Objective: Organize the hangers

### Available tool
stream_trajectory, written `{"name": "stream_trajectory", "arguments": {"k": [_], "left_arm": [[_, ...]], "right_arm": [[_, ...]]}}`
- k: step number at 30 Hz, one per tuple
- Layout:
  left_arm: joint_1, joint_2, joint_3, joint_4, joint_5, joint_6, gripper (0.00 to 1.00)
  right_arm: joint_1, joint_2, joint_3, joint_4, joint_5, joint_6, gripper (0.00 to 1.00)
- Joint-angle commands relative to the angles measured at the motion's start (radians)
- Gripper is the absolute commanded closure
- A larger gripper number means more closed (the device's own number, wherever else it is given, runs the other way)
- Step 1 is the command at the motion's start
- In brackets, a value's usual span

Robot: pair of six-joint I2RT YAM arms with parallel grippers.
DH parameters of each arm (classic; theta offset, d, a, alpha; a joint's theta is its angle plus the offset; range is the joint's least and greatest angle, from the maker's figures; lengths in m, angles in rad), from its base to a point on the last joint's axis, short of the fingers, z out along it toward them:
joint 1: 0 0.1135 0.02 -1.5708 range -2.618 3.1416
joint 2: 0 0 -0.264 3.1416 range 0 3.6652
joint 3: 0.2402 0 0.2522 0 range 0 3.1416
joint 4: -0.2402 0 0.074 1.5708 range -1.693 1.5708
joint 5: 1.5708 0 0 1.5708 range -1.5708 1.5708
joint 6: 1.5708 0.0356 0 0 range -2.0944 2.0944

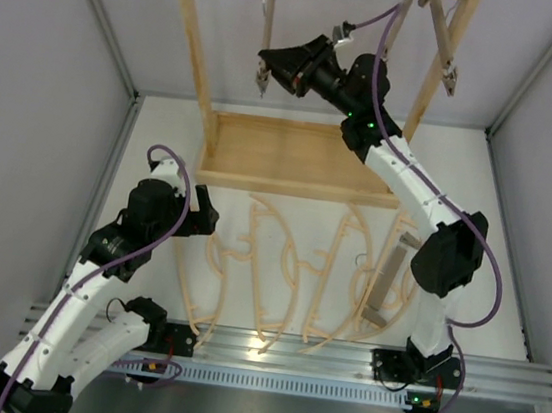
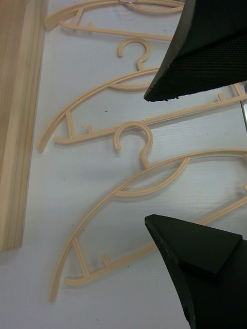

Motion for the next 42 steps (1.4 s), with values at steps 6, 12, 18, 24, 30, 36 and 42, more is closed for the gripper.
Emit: {"name": "stream_trajectory", "arguments": {"k": [6,12,18,24,30,36,42], "left_arm": [[-0.008,0.013,-0.004,0.046,-0.005,0.002,0.05],[-0.008,0.018,-0.004,0.046,-0.007,0.001,0.05],[-0.009,0.021,-0.005,0.044,-0.01,0.001,0.05],[-0.009,0.024,-0.004,0.044,-0.01,-0.001,0.05],[-0.011,0.024,-0.005,0.044,-0.011,-0.001,0.05],[-0.012,0.025,-0.004,0.044,-0.01,-0.001,0.05],[-0.014,0.025,-0.004,0.044,-0.011,-0.002,0.05]], "right_arm": [[-0.139,0.101,0.21,0.025,-0.184,0.084,1.0],[-0.181,0.04,0.1,0.049,-0.196,0.061,1.0],[-0.224,-0.015,0.012,0.07,-0.199,0.059,1.0],[-0.257,-0.063,-0.04,0.101,-0.216,0.065,1.0],[-0.267,-0.068,-0.028,0.101,-0.245,0.067,1.0],[-0.267,-0.074,-0.028,0.104,-0.27,0.068,1.0],[-0.237,-0.095,-0.037,0.104,-0.294,0.047,1.0]]}}
